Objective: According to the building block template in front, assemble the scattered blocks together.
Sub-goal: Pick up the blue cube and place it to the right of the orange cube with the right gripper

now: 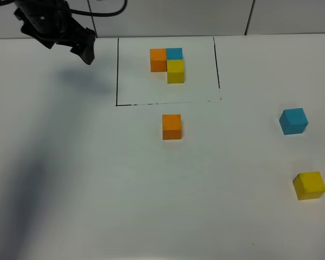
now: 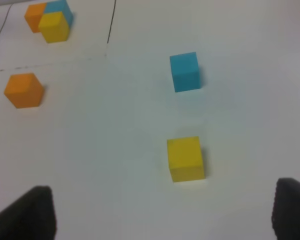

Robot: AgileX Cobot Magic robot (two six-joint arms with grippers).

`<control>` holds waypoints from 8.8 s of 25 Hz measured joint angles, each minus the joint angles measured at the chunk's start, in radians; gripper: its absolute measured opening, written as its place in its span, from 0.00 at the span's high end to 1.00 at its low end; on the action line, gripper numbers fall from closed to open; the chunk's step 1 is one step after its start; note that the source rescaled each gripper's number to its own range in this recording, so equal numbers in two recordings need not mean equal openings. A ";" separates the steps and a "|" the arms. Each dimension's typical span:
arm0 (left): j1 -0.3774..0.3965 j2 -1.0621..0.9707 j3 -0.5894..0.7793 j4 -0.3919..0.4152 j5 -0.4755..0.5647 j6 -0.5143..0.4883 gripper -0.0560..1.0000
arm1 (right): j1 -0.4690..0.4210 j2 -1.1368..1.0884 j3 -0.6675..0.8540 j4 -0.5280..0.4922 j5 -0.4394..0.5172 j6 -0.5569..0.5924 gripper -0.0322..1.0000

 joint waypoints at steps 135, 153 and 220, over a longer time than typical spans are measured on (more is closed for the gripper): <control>0.147 -2.224 1.604 -0.012 -0.124 -0.321 0.43 | 0.000 1.275 -0.311 -0.044 -0.284 -0.136 0.10; 0.147 -2.224 1.604 -0.012 -0.125 -0.317 0.43 | 0.000 1.814 -0.696 -0.044 -0.328 -0.260 0.08; 0.147 -2.224 1.604 -0.012 -0.125 -0.318 0.43 | 0.173 1.988 -0.783 -0.009 -0.351 -0.732 0.95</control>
